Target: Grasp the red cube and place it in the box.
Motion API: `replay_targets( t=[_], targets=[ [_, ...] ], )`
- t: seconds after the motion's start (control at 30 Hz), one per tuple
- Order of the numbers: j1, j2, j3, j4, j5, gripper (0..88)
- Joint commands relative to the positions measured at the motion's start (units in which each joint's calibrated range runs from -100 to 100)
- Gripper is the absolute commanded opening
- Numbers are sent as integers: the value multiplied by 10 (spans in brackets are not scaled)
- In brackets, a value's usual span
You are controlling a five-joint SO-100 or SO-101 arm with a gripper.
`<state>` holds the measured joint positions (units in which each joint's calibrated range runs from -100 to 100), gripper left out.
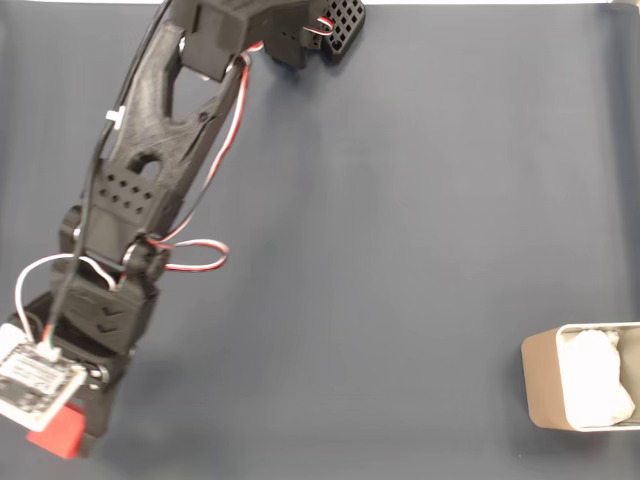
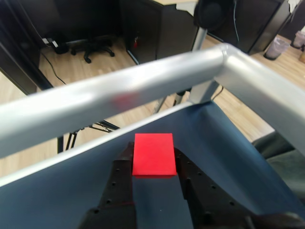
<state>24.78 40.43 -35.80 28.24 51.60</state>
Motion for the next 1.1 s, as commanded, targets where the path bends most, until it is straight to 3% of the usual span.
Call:
replay_targets(
  t=[0.0, 0.6, 1.07],
  targets=[
    [-31, -110, 25, 7, 1, 31],
    [-246, -375, 272, 11, 19, 28],
    [-385, -397, 291, 12, 22, 26]
  ],
)
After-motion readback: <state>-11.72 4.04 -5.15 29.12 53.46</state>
